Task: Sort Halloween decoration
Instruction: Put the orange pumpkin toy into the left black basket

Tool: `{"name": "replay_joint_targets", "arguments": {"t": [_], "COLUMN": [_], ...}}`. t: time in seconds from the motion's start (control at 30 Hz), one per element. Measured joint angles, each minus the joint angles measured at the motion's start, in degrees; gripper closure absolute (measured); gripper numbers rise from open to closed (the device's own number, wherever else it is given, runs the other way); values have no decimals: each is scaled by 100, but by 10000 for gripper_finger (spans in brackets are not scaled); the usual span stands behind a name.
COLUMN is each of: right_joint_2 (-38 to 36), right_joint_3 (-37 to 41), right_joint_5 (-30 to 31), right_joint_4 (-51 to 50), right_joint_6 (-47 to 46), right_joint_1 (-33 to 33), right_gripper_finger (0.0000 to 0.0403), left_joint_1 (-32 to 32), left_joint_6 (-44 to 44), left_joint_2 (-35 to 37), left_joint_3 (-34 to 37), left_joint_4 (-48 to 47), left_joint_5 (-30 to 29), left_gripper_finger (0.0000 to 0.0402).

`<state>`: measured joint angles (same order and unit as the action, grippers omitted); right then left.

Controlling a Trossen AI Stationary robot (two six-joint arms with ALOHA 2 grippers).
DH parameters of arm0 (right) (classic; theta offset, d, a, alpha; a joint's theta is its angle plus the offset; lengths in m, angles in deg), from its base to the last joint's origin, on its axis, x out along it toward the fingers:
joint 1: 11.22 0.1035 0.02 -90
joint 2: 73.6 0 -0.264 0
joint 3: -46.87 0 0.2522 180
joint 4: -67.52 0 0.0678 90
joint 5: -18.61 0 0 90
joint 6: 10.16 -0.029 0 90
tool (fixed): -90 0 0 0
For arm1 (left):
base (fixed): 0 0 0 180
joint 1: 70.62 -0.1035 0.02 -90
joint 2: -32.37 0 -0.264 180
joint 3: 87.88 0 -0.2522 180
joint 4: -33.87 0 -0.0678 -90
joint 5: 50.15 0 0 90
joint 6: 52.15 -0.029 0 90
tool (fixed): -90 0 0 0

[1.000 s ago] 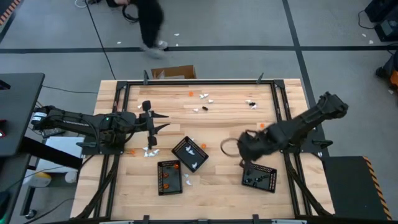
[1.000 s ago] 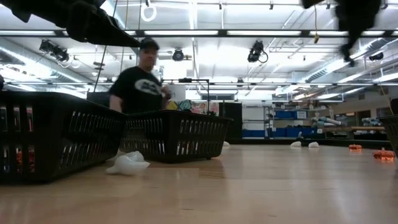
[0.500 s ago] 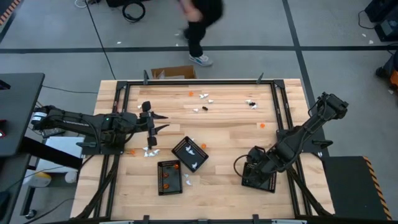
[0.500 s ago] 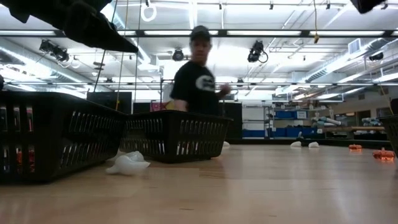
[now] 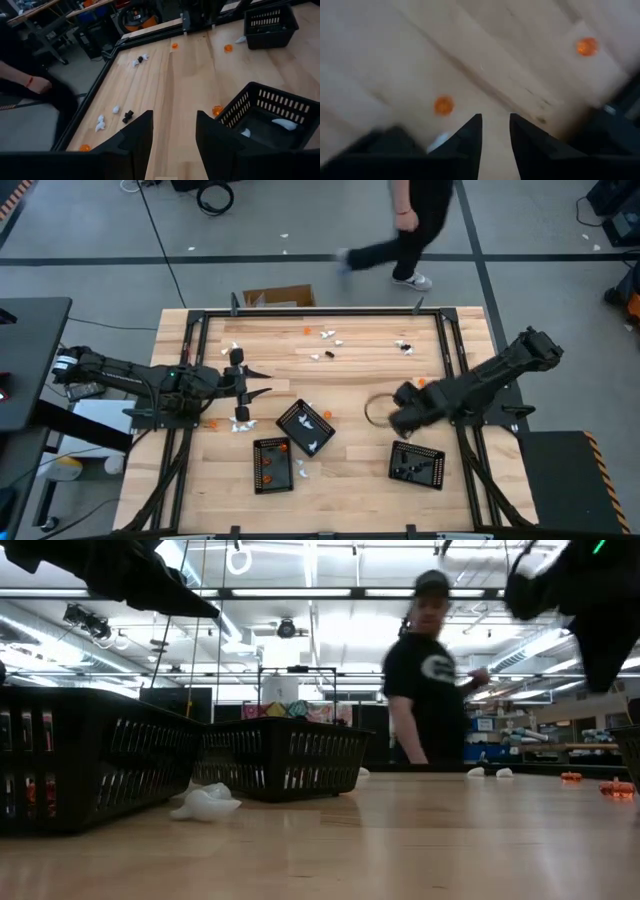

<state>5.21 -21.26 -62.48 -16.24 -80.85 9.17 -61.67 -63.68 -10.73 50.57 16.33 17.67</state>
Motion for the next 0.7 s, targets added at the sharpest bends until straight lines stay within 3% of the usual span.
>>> {"name": "replay_joint_targets", "arguments": {"t": [0.17, 0.43, 0.7], "right_joint_2": [-269, -920, -730], "right_joint_3": [846, 1453, 1720], "right_joint_5": [-290, -302, -402], "right_joint_4": [378, 715, 1001], "right_joint_6": [810, 1736, 2586], "right_joint_1": [-1111, -2804, -4127], "right_gripper_finger": [281, 242, 204], "left_joint_1": [0, -2, -5], "left_joint_6": [-108, -330, -621], "left_joint_2": [1, 1, 1], "left_joint_3": [0, 0, 0], "left_joint_4": [-128, -257, -244], "left_joint_5": [-2, -3, -2], "left_gripper_finger": [246, 246, 246]}}
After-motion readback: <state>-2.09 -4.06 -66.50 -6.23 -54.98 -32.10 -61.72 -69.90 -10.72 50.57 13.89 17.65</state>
